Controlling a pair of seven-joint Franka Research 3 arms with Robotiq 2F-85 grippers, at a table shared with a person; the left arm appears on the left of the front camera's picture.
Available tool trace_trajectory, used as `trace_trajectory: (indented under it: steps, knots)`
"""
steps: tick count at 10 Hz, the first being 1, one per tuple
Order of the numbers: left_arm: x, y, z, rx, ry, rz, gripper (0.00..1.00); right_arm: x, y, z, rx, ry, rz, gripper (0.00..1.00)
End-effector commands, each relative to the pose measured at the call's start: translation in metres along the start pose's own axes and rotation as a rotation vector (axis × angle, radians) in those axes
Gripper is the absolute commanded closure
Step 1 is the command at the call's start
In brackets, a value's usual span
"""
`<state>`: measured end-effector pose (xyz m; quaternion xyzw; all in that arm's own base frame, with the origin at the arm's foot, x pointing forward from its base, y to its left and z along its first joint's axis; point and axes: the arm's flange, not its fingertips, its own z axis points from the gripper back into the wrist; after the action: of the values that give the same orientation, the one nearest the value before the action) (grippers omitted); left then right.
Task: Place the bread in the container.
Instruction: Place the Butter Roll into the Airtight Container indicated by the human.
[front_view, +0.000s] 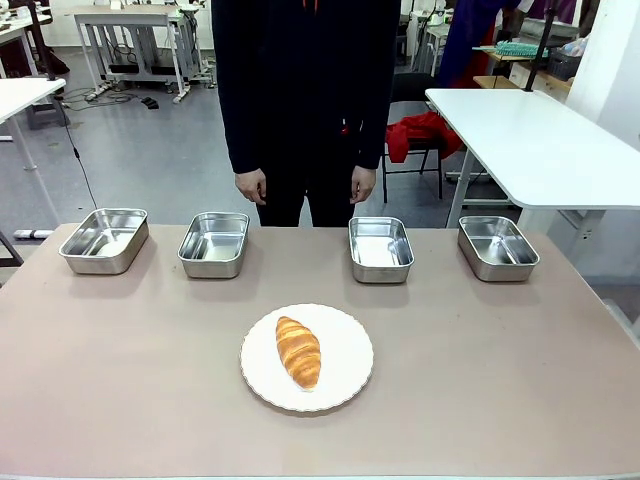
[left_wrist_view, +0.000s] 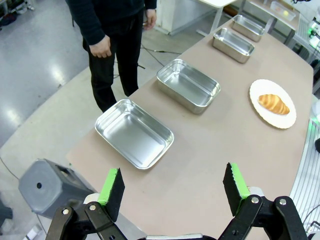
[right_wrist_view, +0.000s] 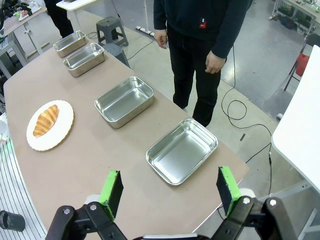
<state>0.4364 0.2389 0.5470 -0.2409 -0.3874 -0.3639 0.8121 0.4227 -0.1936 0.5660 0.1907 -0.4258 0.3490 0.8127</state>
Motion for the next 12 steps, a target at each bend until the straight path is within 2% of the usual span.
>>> trace_trajectory:
  steps: [1, 12]
  knots:
    - [-0.0002, -0.0007, 0.0016, 0.000, -0.002, -0.006, 0.00, 0.0006, 0.0002, 0.0005, -0.001, -0.002, 0.001, 0.02]
    - [-0.0002, -0.0007, 0.0016, 0.000, -0.002, -0.006, 0.00, 0.0006, 0.0002, 0.0005, -0.001, -0.002, 0.001, 0.02]
